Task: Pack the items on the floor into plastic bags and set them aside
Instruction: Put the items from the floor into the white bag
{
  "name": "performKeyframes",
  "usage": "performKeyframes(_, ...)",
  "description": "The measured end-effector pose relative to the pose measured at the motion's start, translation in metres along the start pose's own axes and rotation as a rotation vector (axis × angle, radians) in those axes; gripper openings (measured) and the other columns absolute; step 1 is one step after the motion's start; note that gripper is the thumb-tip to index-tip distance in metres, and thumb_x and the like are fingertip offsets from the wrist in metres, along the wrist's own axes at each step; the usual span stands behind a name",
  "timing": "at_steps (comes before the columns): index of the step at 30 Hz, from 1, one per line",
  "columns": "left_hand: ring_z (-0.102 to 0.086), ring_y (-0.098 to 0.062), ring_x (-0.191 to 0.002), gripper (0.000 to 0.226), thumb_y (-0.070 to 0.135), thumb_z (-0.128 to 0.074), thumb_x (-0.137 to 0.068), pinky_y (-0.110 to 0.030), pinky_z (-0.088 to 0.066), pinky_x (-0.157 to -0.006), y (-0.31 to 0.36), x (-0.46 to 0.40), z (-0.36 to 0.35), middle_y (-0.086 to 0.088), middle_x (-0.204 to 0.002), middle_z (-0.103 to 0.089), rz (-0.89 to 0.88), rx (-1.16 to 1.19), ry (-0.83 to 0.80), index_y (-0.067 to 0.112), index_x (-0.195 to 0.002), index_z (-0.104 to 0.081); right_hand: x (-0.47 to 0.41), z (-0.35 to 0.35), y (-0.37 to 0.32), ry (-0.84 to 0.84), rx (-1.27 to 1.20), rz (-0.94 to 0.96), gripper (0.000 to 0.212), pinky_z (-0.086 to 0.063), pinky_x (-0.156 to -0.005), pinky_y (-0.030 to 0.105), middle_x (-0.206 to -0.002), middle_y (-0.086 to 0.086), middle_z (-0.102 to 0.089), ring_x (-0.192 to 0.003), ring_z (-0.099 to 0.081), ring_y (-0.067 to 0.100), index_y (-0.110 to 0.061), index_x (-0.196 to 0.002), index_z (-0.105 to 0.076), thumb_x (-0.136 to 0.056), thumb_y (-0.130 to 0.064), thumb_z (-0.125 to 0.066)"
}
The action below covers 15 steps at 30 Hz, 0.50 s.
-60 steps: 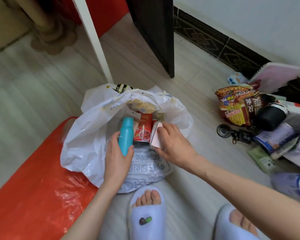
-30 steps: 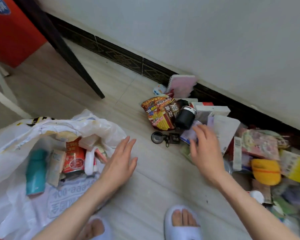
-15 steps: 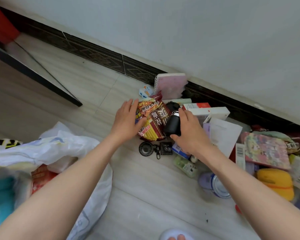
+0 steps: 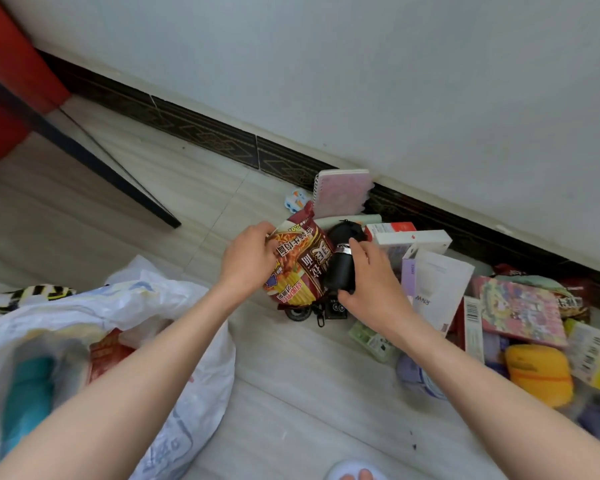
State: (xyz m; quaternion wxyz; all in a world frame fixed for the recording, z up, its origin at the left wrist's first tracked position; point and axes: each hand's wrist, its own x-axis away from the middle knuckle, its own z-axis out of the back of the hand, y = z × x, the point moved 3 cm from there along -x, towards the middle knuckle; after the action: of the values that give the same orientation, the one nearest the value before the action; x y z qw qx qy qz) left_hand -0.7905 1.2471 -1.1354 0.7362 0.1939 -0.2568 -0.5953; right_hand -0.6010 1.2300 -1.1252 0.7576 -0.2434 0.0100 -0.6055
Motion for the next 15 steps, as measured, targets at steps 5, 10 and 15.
performKeyframes(5,-0.051,-0.026,-0.087,0.011,0.014,-0.043,-0.094,-0.033,-0.033,-0.070,-0.020,0.053,0.051,-0.004,-0.093,-0.052,0.026,0.014,0.116,0.014,-0.096,-0.054,0.031,0.004,-0.036,0.086,-0.046,0.090,0.083,-0.028,-0.106,0.035,-0.141,0.012,-0.035,-0.129,-0.031,0.028,-0.008,-0.142,-0.026,-0.073,-0.028,-0.067)
performKeyframes(10,-0.051,-0.020,-0.089,0.012,0.011,-0.047,-0.092,-0.035,-0.041,-0.079,-0.057,0.130,0.101,-0.002,-0.098,-0.052,0.064,0.110,0.152,0.013,-0.096,-0.057,0.067,-0.007,-0.090,0.004,-0.128,0.206,0.087,-0.033,-0.101,0.031,-0.130,0.007,-0.045,-0.121,-0.040,0.023,-0.012,-0.138,-0.036,-0.063,-0.054,-0.050)
performKeyframes(15,-0.059,-0.025,-0.084,0.012,0.013,-0.047,-0.092,-0.035,-0.043,-0.069,-0.124,0.213,0.122,-0.003,-0.085,-0.064,0.338,0.136,0.172,0.019,-0.088,-0.056,0.087,-0.024,-0.147,-0.259,0.006,0.400,0.099,-0.031,-0.106,0.031,-0.135,0.006,-0.042,-0.125,-0.038,0.022,-0.012,-0.138,-0.033,-0.056,-0.066,-0.040)
